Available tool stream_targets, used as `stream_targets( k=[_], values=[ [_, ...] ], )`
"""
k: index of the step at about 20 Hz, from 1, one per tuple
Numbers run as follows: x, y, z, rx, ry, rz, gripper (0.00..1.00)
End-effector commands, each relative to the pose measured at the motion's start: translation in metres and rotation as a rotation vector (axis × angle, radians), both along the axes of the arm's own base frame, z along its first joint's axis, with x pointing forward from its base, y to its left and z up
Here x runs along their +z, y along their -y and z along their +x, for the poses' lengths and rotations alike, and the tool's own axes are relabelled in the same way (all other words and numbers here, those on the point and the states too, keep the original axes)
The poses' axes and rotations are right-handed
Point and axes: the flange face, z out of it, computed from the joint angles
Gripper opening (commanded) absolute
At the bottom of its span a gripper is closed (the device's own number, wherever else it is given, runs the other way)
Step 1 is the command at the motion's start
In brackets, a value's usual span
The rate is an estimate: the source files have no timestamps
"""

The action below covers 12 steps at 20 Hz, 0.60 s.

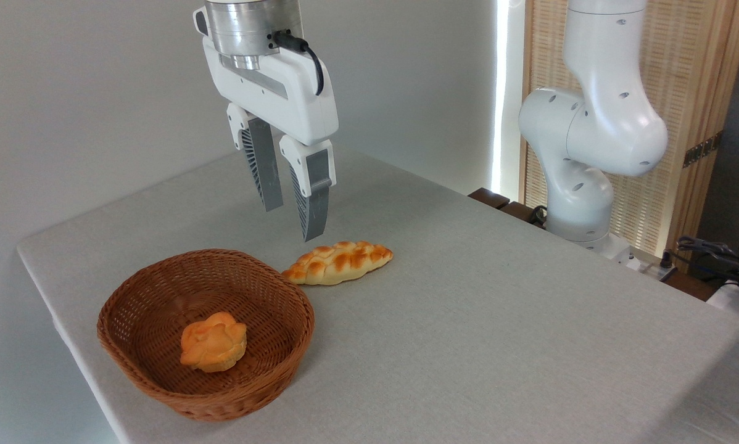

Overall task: Put bread into the basket
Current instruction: 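Lower the open gripper down onto the long golden bread roll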

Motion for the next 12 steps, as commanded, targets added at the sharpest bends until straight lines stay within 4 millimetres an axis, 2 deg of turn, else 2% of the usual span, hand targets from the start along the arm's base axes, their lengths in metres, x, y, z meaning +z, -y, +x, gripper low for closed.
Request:
stream_targets(
  k=[1,7,9,12],
  values=[
    [0.005,-0.007,0.001,0.020,-0.015,-0.018,1.00],
    [0.003,-0.006,-0.004,0.014,-0.021,-0.021,1.00],
    [-0.007,0.006,-0.016,-0.017,-0.041,-0.046,1.00],
    [-0.041,0.046,-0.045,-0.156,-0.089,-0.079,1.00]
  ],
)
